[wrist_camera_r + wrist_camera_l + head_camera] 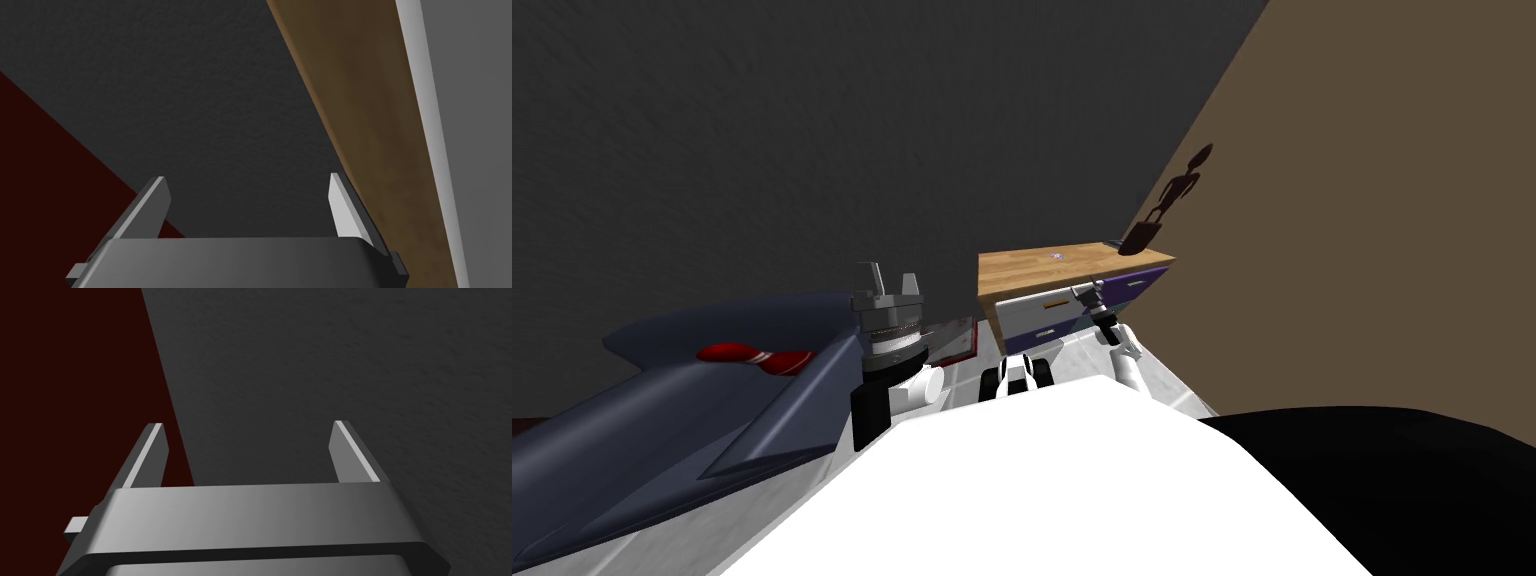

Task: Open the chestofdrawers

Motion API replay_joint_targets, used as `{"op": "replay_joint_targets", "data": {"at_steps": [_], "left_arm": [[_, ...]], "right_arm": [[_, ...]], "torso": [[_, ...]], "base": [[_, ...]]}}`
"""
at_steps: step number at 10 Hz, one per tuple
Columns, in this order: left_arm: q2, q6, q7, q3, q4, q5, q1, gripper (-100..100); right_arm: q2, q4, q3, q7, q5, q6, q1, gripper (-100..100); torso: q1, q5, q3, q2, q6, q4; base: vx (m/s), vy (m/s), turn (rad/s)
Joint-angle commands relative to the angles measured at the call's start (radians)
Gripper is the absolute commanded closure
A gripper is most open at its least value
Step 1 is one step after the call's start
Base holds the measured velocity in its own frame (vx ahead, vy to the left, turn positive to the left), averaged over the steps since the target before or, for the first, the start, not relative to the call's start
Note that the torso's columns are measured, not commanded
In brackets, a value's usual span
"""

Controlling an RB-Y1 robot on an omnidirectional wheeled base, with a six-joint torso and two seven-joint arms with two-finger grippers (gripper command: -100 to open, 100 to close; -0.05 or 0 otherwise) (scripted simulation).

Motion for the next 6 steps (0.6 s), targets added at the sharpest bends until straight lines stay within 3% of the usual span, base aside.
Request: {"op": "replay_joint_targets", "data": {"at_steps": [1,2,3,4,5,6], "left_arm": [[0.000,0.000,0.000,0.000,0.000,0.000,0.000,0],[0.000,0.000,0.000,0.000,0.000,0.000,0.000,0],[0.000,0.000,0.000,0.000,0.000,0.000,0.000,0],[0.000,0.000,0.000,0.000,0.000,0.000,0.000,0],[0.000,0.000,0.000,0.000,0.000,0.000,0.000,0],[0.000,0.000,0.000,0.000,0.000,0.000,0.000,0]], "right_arm": [[0.010,0.054,-0.025,0.068,0.040,-0.016,-0.018,-100],[0.010,0.054,-0.025,0.084,0.040,-0.016,-0.018,-100],[0.018,0.095,-0.046,0.118,0.074,-0.026,-0.029,-100],[0.018,0.095,-0.046,0.136,0.074,-0.026,-0.029,-100],[0.028,0.133,-0.067,0.171,0.107,-0.035,-0.040,-100],[0.028,0.133,-0.067,0.185,0.107,-0.035,-0.040,-100]], "torso": [[-0.001,0.000,0.000,0.000,0.000,0.000],[0.001,0.000,0.000,0.000,0.000,0.000],[0.002,0.000,0.000,0.000,0.000,0.000],[0.003,0.001,0.001,0.001,0.000,0.000],[0.001,0.001,0.000,0.000,0.000,0.000],[0.001,0.000,0.000,0.000,0.000,0.000]], "base": [[-0.004,0.036,0.003],[-0.011,0.046,0.000],[-0.020,0.070,0.001],[-0.010,0.059,-0.002],[-0.012,0.053,0.001],[-0.013,0.046,0.001]]}}
